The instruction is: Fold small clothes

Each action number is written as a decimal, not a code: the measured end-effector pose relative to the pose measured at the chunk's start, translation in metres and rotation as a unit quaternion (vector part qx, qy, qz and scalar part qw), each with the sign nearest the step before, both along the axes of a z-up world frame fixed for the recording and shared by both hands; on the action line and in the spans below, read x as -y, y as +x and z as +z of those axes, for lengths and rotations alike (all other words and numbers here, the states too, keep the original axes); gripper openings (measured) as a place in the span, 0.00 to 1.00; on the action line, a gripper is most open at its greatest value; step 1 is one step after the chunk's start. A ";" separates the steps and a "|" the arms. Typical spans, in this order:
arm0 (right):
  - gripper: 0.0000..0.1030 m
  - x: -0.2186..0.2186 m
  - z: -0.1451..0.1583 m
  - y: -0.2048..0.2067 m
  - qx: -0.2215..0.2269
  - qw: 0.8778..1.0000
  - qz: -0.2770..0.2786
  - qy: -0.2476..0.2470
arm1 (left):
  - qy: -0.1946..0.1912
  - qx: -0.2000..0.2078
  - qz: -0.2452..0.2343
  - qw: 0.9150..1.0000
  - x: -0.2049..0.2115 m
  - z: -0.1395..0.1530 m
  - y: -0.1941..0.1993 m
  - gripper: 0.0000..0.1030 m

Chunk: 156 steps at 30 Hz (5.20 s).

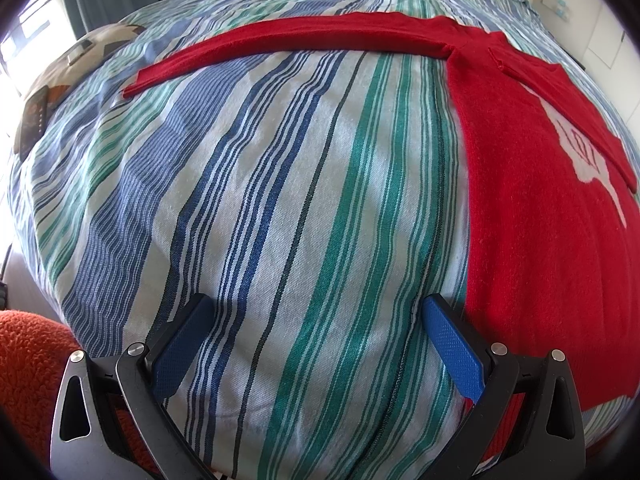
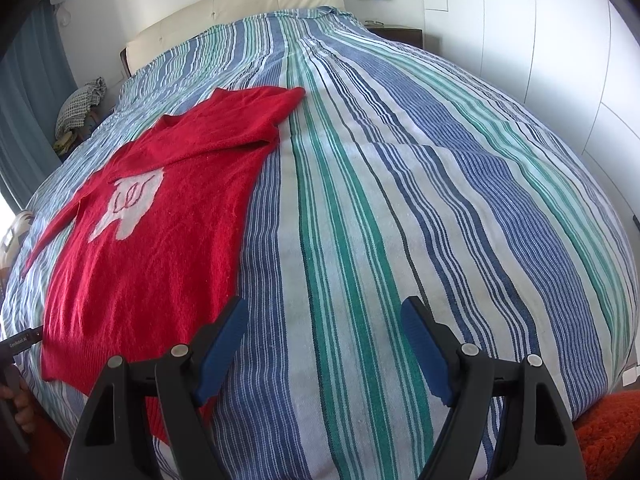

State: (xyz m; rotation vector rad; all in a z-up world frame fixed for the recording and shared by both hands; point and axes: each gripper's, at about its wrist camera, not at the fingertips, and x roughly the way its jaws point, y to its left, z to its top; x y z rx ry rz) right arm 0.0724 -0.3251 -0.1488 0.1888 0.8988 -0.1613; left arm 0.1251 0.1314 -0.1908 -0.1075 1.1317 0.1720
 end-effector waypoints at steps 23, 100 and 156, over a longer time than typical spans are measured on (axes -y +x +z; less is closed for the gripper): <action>0.76 0.003 0.000 -0.001 0.001 1.000 -0.004 0.003 | 0.001 0.001 0.001 1.000 0.001 0.000 0.000 1.00; 0.76 0.005 -0.005 0.001 -0.004 1.000 -0.008 0.007 | -0.001 -0.001 0.001 1.000 0.001 0.004 0.000 1.00; 0.80 0.020 0.004 0.001 0.018 0.996 -0.021 0.086 | -0.067 0.054 -0.271 0.959 0.265 0.103 0.171 0.80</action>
